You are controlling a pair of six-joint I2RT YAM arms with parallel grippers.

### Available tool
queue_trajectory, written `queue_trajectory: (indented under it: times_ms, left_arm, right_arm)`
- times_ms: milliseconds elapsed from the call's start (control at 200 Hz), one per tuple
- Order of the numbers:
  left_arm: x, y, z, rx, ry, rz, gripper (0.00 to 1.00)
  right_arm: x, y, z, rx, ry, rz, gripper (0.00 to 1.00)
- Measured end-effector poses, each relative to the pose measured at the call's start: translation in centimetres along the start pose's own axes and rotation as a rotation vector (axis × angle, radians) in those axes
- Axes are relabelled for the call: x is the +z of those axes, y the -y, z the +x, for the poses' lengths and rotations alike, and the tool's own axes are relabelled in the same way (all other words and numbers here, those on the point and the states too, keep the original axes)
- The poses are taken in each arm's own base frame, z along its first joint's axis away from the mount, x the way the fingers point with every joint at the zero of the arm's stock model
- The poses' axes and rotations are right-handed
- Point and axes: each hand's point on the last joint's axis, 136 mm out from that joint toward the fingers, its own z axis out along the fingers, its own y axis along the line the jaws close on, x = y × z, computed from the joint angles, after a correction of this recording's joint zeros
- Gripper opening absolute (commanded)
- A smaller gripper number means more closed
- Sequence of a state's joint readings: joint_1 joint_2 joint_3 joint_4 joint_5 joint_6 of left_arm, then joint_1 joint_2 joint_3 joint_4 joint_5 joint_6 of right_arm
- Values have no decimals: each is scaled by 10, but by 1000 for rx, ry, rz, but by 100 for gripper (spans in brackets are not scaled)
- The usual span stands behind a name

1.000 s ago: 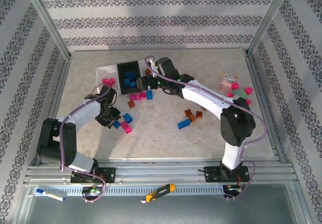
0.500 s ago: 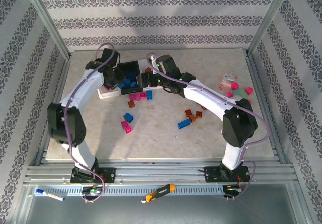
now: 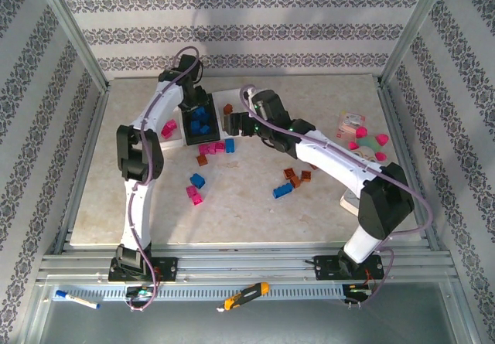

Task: Sort the legos into containers by color
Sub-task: Place the lego in the container, then pick up the lego from the center of the table.

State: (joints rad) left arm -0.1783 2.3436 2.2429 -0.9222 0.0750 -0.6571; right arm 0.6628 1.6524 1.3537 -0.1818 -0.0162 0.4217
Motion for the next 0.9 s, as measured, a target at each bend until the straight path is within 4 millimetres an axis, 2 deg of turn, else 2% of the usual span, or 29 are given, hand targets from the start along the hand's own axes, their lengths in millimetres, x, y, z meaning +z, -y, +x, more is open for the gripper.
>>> queue_trajectory:
  times_ms: [40, 140, 285, 360, 465, 660, 779, 899]
  left_arm:
    - [5, 1, -3, 3, -4, -1, 39]
    - [10, 1, -6, 17, -15, 2, 69]
    - [6, 1, -3, 42, -33, 8, 88]
    - [1, 0, 1, 50, -40, 10, 92]
    - [-16, -4, 11, 62, -58, 14, 99]
    - [-76, -15, 32, 97, -26, 51, 99]
    - [-114, -26, 54, 144, 28, 88, 99]
    - [-130, -45, 84, 214, 80, 130, 99]
  right_arm:
    - [-2, 2, 2, 3, 1, 10, 86]
    - [-9, 7, 3, 10, 11, 29, 86]
    - [-16, 12, 4, 21, 24, 52, 86]
    - [-19, 16, 7, 25, 24, 66, 85]
    - [-20, 22, 13, 28, 10, 95, 85]
    - [-17, 32, 28, 23, -39, 149, 85]
    - [2, 33, 47, 23, -97, 170, 84]
    - [29, 31, 67, 24, -159, 185, 83]
